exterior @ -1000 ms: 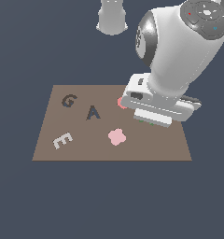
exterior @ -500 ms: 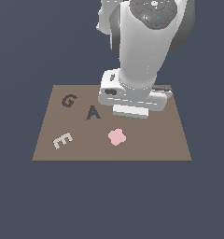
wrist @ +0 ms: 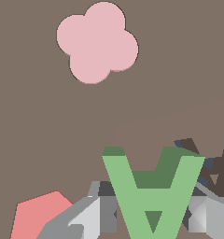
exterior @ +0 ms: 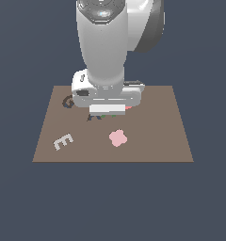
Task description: Insert a designated object into the corresponding slot on a board.
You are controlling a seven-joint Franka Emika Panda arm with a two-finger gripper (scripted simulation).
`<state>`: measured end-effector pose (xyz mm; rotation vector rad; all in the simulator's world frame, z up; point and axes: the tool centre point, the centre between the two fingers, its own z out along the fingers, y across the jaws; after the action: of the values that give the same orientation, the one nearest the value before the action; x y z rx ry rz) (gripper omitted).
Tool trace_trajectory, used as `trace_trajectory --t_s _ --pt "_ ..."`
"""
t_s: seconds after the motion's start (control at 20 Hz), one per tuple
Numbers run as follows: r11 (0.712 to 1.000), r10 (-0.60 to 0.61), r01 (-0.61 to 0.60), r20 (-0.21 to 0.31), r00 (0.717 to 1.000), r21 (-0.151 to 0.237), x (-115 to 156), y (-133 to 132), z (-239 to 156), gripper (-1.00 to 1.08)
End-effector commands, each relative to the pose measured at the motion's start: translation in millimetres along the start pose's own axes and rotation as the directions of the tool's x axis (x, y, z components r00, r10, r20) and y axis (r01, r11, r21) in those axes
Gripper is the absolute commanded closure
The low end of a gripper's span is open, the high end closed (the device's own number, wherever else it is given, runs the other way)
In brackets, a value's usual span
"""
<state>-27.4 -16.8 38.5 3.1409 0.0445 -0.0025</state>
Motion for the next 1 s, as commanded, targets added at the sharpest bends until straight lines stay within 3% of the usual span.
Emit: trace_trajectory --t_s 0.0,0.45,0.95 --pt "0.999 -0.036 0.036 0.000 0.999 0.000 -0.2 14.4 -0.6 1.08" --pt "0.994 -0.112 0.112 0.000 0.994 0.000 3.0 47.4 -1.5 1.08" --pt "0.992 -0.123 0.123 0.000 0.992 0.000 4.2 53.6 1.3 1.08"
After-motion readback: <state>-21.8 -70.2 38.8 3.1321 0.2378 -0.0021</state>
